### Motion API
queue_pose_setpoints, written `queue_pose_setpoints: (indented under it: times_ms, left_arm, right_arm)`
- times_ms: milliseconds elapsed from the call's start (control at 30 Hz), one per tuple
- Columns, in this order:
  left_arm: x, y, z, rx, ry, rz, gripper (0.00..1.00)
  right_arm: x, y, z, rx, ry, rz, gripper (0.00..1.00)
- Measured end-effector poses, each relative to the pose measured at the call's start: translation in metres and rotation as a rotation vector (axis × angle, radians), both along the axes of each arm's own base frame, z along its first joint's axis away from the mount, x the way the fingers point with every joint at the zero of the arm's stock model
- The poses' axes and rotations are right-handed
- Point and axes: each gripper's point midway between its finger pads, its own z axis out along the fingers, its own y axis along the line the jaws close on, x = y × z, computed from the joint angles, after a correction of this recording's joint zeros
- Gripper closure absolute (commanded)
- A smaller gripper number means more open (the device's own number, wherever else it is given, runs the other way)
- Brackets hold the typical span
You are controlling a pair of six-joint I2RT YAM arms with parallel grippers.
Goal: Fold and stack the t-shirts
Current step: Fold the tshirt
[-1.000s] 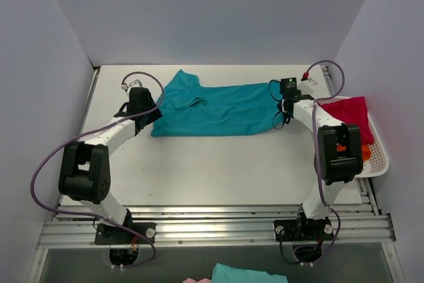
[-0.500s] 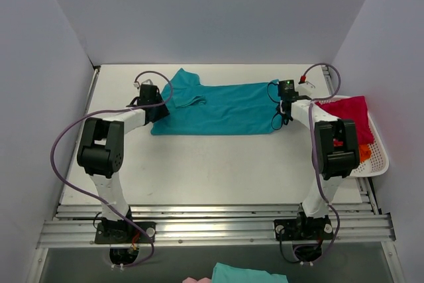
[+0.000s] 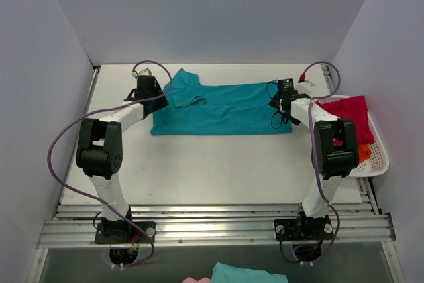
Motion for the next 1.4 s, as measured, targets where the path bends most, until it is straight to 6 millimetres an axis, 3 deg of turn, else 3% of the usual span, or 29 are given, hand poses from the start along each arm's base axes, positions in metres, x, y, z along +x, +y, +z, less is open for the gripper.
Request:
queue_pose_setpoints:
  times_ms: [133,233,567,1100,1267,1400]
  left_arm:
    - [0.021,-0.004,0.026,-0.016,-0.067,-0.003,0.53]
    - [0.034,-0.009,0.032,-0.028,-0.09,-0.011,0.53]
    - [0.036,-0.017,-0.016,-0.049,0.001,-0.035,0.52]
    - [0.042,-0.047,-0.03,-0.098,0.0,-0.095,0.48]
    - [0.052,-0.055,-0.031,-0.115,-0.017,-0.104,0.67]
    - [0.057,-0.057,-0.037,-0.123,-0.016,-0.101,0.91]
  right_arm:
    - [0.014,0.001,0.011,0.001,-0.026,-0.001,0.07]
    - [0.019,0.002,0.014,0.001,-0.039,-0.002,0.07]
    - [0.017,0.001,-0.001,-0.006,-0.002,-0.002,0.09]
    - [0.017,0.0,-0.005,-0.015,0.004,-0.004,0.1]
    - [0.017,-0.001,-0.008,-0.02,0.01,-0.004,0.11]
    - [0.018,-0.001,-0.009,-0.02,0.008,-0.004,0.13]
